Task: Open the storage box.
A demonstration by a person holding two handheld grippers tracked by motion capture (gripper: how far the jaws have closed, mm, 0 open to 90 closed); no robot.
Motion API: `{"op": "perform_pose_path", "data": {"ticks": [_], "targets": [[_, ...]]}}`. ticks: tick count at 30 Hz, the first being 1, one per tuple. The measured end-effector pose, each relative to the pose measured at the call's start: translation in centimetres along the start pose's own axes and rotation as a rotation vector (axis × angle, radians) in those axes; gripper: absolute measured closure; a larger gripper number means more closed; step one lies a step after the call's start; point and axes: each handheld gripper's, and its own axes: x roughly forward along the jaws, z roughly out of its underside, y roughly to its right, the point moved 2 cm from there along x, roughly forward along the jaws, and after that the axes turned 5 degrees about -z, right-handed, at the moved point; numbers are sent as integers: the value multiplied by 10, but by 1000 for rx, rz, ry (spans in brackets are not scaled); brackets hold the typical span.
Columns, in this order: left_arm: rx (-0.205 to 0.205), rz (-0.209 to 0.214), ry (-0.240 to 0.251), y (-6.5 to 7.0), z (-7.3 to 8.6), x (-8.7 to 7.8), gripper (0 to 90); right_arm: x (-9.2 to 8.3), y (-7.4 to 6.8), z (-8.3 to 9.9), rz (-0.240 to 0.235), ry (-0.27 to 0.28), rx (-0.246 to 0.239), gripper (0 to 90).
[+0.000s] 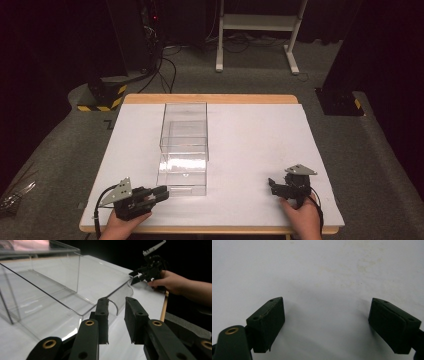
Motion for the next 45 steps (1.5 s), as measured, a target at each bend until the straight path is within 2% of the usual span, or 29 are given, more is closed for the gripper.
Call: {"op": "perform_pose_path", "data": {"ticks": [9, 12, 17, 20, 22, 23, 24, 25, 26, 28, 32, 34, 35, 36, 37, 38, 40, 41, 44, 45], "targets": [[6, -91, 57, -15, -5, -21, 713, 0, 0, 0, 0, 0, 0, 139], [-2, -144, 63, -23, -3, -26, 697, 0, 0, 0, 0, 0, 0, 139], [-16, -273, 49, -38, 2, -34, 639, 0, 0, 0, 0, 0, 0, 139], [-42, -363, 12, -48, 7, -36, 594, 0, 0, 0, 0, 0, 1, 140], [-37, -442, -44, -54, 11, -35, 568, 0, 0, 0, 0, 0, 1, 139], [-64, -483, -48, -55, 13, -32, 552, 0, 0, 0, 0, 0, 1, 139], [-67, -530, -69, -57, 16, -30, 539, 0, 0, 0, 0, 0, 0, 139], [-64, -574, -90, -60, 18, -27, 528, 0, 0, 0, 0, 0, 1, 139], [-31, -610, -147, -64, 20, -28, 518, 0, 0, 0, -1, -1, 1, 139], [-19, -670, -204, -69, 24, -25, 497, 0, 0, 0, -1, 0, 1, 139], [-30, -711, -295, -76, 31, -20, 458, 0, 0, 0, -1, 0, 0, 139], [-59, -720, -315, -78, 33, -17, 451, 0, 0, 0, -1, -1, 1, 139], [-56, -724, -323, -80, 32, -18, 444, 0, 0, 0, -1, 0, 1, 139], [-63, -723, -335, -81, 33, -18, 438, 0, 0, 0, -1, 0, 1, 139], [-52, -717, -380, -85, 33, -20, 424, 0, 0, 0, -1, 0, 1, 139], [-81, -705, -409, -88, 34, -18, 402, 0, 0, 0, -1, 0, 1, 139], [-121, -687, -398, -90, 34, -19, 373, 0, 0, 0, -2, 0, 2, 139], [-123, -687, -395, -90, 34, -19, 367, 0, 0, 0, -2, -1, 2, 139], [-86, -705, -411, -88, 34, -16, 352, 0, 0, 0, -2, -1, 2, 139], [-86, -706, -414, -88, 34, -17, 351, 0, 0, 0, -2, -1, 1, 139]]}}
